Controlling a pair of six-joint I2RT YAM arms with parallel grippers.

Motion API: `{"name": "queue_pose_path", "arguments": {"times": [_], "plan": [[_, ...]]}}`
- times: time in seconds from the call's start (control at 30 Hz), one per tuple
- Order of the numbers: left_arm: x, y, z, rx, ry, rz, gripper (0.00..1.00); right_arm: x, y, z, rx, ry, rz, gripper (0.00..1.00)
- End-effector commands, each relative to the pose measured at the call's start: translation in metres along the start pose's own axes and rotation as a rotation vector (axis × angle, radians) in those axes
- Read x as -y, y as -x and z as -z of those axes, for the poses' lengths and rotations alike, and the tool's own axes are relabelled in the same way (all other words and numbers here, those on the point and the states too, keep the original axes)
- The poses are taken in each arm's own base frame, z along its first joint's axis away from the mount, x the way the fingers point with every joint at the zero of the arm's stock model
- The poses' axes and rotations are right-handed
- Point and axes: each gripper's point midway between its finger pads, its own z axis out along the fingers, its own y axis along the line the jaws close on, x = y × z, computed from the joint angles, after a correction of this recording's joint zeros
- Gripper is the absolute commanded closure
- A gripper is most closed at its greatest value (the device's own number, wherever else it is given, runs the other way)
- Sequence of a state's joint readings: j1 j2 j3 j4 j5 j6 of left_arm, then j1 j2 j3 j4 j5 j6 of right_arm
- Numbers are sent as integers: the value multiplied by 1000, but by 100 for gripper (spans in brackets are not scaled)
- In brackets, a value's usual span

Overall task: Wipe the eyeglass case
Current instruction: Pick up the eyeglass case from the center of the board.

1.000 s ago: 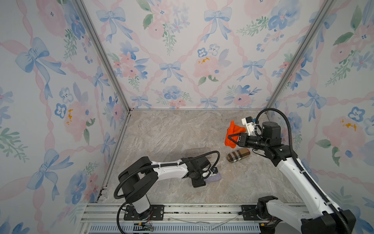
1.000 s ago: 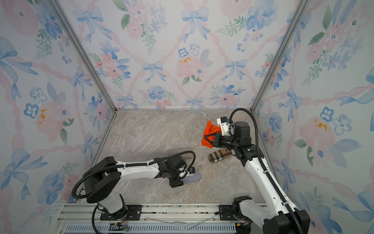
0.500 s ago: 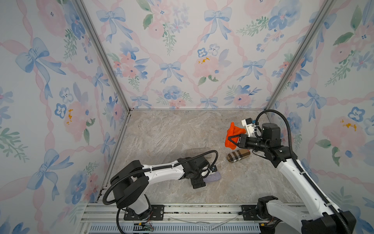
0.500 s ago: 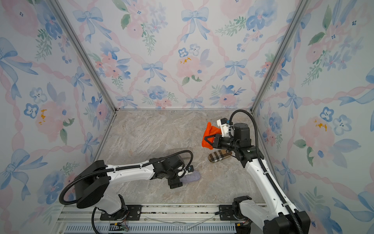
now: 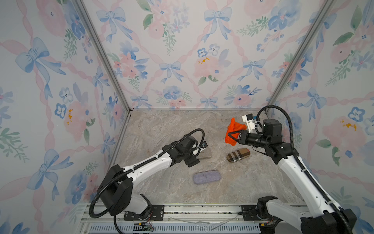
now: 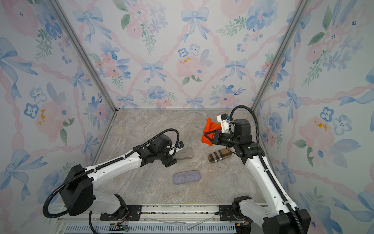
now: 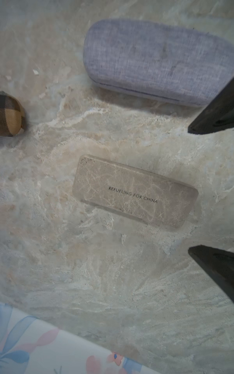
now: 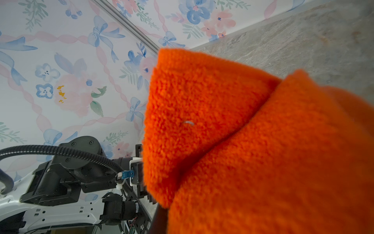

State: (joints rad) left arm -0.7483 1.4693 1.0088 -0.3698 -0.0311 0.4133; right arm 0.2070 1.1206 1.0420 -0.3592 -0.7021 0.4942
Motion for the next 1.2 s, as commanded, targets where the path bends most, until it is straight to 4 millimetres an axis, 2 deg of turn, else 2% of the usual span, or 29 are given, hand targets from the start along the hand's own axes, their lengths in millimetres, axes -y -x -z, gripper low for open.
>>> {"name": "queue_pose_path", "arguments": {"times": [0.0,0.1,0.27,0.37,0.5,0.77,0.97,1.17], "plan": [[-14,-2,-11,-22,-2,-58,13,-8,13,-9,3,27,23,100],[-19,-2,-18,2,-64,-15,9,-4,18,-16,3,28,19,100],[-17,-19,-42,-47,-121,-5,9,4,17,-25,-12,30,15,100],[-18,-19,-52,-50,-152,-2,10,8,15,-31,-33,37,13,100],[-19,-13,-61,-46,-173,-10,10,13,15,-35,-40,32,14,100],[-8,-26,-80,-93,-253,-17,10,26,10,-37,-46,21,-10,100],[-10,-33,-87,-112,-258,-5,11,31,9,-37,-45,22,-21,100],[-3,-49,-99,-160,-279,2,13,36,10,-38,-28,21,-37,100]]}}
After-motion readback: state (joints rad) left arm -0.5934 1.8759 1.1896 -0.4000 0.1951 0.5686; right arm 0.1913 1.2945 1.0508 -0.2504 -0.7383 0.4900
